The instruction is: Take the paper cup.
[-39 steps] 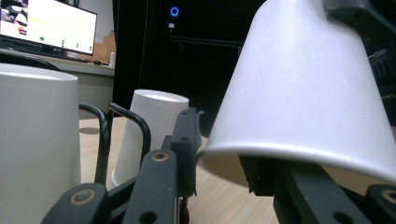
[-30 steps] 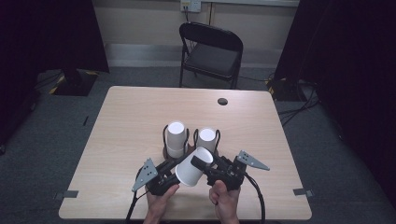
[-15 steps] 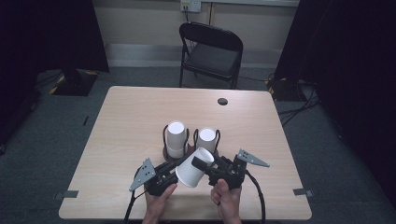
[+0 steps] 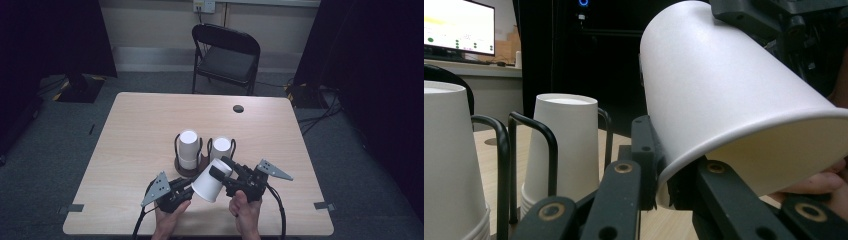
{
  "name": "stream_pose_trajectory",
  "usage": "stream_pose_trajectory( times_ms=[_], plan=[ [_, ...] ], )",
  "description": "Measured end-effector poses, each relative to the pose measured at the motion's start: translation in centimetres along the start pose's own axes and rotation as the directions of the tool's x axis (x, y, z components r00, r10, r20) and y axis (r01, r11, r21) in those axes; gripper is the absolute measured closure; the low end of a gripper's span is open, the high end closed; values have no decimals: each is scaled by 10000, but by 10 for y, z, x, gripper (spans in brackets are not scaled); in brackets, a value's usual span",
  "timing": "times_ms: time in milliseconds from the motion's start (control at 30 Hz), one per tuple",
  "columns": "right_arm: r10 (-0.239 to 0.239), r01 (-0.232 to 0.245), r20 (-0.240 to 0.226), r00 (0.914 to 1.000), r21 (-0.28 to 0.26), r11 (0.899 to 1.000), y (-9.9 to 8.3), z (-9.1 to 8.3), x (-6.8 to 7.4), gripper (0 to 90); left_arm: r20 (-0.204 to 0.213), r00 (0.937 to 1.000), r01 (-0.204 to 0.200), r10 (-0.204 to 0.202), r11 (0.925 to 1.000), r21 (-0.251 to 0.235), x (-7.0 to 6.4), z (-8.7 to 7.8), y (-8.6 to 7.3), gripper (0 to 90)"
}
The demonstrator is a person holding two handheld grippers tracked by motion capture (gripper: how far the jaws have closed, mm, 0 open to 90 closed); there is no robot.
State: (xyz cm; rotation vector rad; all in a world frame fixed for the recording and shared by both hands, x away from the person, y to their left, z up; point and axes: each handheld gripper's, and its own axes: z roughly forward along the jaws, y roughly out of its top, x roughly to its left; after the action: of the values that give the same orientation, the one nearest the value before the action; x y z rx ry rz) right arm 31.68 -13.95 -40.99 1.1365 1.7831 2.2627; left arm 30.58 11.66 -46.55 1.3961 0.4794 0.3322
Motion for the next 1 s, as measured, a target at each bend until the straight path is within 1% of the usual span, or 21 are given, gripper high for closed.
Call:
stream_pose_trajectory(
  times_ms=[100,233,300,367,400,500,633,700,800,900,967,1000],
  plan=[
    [-45,45,61,10000,39,10000,0,0,0,260,5,10000,-41,41,9999,136,0,-2,1,848],
    [-417,415,233,9989,79,9991,-1,1,1,255,-14,9999,-132,133,9992,381,1,-3,2,848],
    [-574,569,374,9977,142,9983,-1,1,2,253,-77,9996,-262,266,9981,566,1,-4,3,848],
    [-704,698,402,9967,153,9974,-1,0,2,250,-113,9993,-350,359,9968,719,1,-5,3,848],
    [-728,721,463,9963,149,9973,-1,0,3,248,-79,9995,-292,300,9965,786,1,-5,3,848],
    [-779,770,494,9957,193,9968,-2,0,3,248,-80,9994,-317,326,9950,944,2,-6,2,848],
    [-1036,1017,710,9921,294,9944,-2,0,3,240,-12,9995,-304,306,9943,1019,3,-7,3,848],
    [-1122,1104,722,9911,288,9935,-2,-1,3,239,3,9996,-266,267,9937,1088,3,-7,3,848],
    [-1198,1180,758,9899,272,9926,-2,-2,3,239,-79,9994,-329,342,9909,1308,3,-7,4,848],
    [-1261,1244,849,9884,250,9919,-2,-4,3,238,-69,9993,-346,360,9882,1494,3,-7,5,848],
    [-1345,1329,903,9868,232,9909,-2,-6,2,238,-69,9987,-478,497,9838,1727,3,-7,6,848],
    [-1358,1343,953,9862,214,9907,-2,-7,2,238,-50,9988,-478,496,9818,1838,3,-7,7,849]
  ],
)
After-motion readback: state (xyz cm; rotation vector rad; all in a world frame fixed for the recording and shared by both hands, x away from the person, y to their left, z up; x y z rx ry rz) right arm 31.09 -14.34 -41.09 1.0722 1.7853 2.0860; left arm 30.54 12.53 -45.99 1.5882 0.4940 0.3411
